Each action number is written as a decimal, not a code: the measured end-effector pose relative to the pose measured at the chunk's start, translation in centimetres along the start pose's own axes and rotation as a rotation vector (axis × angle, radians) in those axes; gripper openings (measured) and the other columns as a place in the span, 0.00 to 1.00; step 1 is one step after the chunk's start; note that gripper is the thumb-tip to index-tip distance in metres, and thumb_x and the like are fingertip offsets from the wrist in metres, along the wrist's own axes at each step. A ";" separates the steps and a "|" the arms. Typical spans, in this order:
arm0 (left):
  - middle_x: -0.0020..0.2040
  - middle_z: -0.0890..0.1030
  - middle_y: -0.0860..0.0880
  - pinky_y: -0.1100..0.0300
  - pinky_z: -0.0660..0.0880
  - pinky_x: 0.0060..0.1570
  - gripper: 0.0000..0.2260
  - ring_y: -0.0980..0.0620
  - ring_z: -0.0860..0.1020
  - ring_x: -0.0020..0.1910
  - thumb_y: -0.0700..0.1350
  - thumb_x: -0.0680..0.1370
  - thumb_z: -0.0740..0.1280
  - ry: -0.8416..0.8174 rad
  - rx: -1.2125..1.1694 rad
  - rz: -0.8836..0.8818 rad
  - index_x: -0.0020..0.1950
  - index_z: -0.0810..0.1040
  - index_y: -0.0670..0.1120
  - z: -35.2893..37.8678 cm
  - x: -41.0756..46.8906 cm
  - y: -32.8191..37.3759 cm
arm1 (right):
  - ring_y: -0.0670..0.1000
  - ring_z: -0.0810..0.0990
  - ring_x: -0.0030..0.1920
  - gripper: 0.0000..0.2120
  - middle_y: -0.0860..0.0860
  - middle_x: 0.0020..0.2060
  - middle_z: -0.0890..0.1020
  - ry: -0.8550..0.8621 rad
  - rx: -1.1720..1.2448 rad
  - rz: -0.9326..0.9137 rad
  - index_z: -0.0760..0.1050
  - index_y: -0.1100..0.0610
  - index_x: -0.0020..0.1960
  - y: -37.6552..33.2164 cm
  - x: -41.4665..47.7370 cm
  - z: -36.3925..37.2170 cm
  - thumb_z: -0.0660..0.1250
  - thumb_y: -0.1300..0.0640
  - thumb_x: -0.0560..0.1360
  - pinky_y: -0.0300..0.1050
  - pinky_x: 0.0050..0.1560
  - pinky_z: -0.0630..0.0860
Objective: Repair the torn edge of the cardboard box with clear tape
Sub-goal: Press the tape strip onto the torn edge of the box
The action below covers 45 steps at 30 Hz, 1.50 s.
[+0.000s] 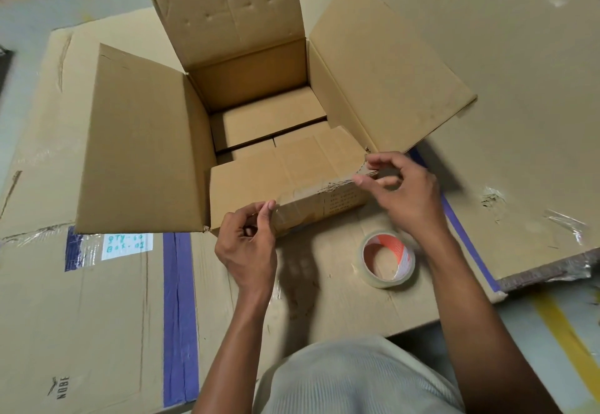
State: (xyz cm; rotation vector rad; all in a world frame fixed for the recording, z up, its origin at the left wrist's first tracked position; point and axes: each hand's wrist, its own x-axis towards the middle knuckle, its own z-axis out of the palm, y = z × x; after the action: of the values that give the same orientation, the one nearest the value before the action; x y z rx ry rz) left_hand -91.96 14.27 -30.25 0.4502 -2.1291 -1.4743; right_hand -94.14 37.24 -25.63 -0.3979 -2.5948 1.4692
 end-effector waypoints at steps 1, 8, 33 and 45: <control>0.40 0.83 0.54 0.50 0.79 0.37 0.04 0.52 0.78 0.35 0.46 0.76 0.78 -0.001 -0.004 0.002 0.46 0.85 0.53 0.0 0.0 0.0 | 0.35 0.83 0.42 0.20 0.40 0.52 0.84 -0.007 0.016 -0.014 0.80 0.47 0.62 -0.1 -0.3 0.7 0.79 0.47 0.71 0.35 0.48 0.81; 0.41 0.84 0.51 0.49 0.79 0.37 0.05 0.51 0.78 0.36 0.46 0.76 0.78 0.005 -0.058 0.004 0.46 0.84 0.55 -0.6 -0.2 0.4 | 0.42 0.86 0.46 0.15 0.44 0.42 0.87 0.095 0.256 -0.062 0.82 0.48 0.55 -0.4 -0.1 1.7 0.78 0.62 0.72 0.39 0.49 0.83; 0.43 0.86 0.52 0.52 0.80 0.34 0.08 0.55 0.81 0.37 0.52 0.77 0.76 0.011 0.305 0.161 0.47 0.86 0.49 2.0 -1.0 0.2 | 0.37 0.84 0.36 0.19 0.42 0.48 0.88 0.232 0.167 -0.001 0.84 0.42 0.57 2.5 2.1 1.5 0.81 0.55 0.69 0.36 0.47 0.81; 0.30 0.81 0.53 0.64 0.72 0.49 0.40 0.52 0.80 0.37 0.62 0.73 0.76 -0.045 0.297 -0.193 0.81 0.64 0.57 1.3 -0.5 1.7 | 0.43 0.85 0.54 0.15 0.40 0.60 0.84 0.351 -0.173 -0.294 0.86 0.44 0.57 3.4 2.2 0.8 0.78 0.46 0.71 0.40 0.41 0.79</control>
State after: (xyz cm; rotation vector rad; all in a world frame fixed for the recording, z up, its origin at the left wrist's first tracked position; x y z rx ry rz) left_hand -92.29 16.16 -29.15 0.7541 -2.4084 -1.2787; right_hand -95.85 38.88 -28.96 -0.2506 -2.3791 0.9855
